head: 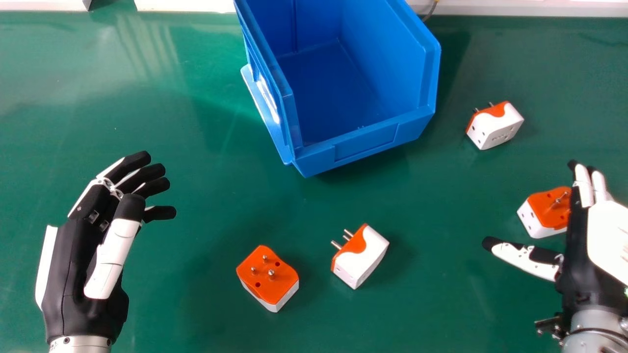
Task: Pick all objects and put in blue box
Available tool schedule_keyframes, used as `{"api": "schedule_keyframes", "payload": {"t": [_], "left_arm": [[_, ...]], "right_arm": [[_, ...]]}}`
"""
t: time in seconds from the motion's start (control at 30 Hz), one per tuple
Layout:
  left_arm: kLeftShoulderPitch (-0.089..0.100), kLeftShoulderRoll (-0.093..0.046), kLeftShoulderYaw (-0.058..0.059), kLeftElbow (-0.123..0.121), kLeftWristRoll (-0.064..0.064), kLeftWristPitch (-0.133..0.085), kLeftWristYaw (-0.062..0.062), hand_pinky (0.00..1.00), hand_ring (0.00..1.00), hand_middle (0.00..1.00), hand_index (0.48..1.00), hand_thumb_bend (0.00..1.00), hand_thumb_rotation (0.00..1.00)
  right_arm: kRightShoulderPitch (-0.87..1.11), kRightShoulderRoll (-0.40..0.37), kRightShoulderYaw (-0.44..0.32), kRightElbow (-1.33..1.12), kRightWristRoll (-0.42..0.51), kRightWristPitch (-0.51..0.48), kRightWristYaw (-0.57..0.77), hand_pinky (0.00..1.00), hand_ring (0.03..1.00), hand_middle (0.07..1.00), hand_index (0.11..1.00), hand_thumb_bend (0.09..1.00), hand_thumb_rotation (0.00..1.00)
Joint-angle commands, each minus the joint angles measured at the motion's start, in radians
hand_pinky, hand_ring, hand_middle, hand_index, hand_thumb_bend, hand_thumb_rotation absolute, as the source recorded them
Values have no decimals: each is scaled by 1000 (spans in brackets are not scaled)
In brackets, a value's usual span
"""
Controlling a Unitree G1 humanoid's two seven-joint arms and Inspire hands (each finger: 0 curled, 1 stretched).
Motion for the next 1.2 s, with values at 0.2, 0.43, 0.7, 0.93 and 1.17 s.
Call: {"api": "schedule_keyframes", "payload": {"t": [0.2,0.43,0.7,0.93,1.17], "left_arm": [[8,6,7,-30,1,-5,5,601,742,746,749,960,662],[7,12,13,-28,3,-9,5,601,737,743,745,963,665],[11,14,16,-40,2,-1,5,581,713,725,724,965,667],[16,13,19,-50,0,12,9,563,693,709,707,964,664],[24,8,22,-61,-6,23,7,549,677,696,692,977,657]], "right_arm": [[-87,-63,3,70,33,51,30,864,967,990,965,654,432],[-150,-90,-2,145,69,77,48,882,975,996,974,637,432],[-206,-109,-5,212,132,104,69,893,977,999,975,630,421],[-256,-131,11,285,158,115,85,897,970,994,973,622,407],[-285,-156,43,316,160,140,134,908,972,995,972,617,420]]}}
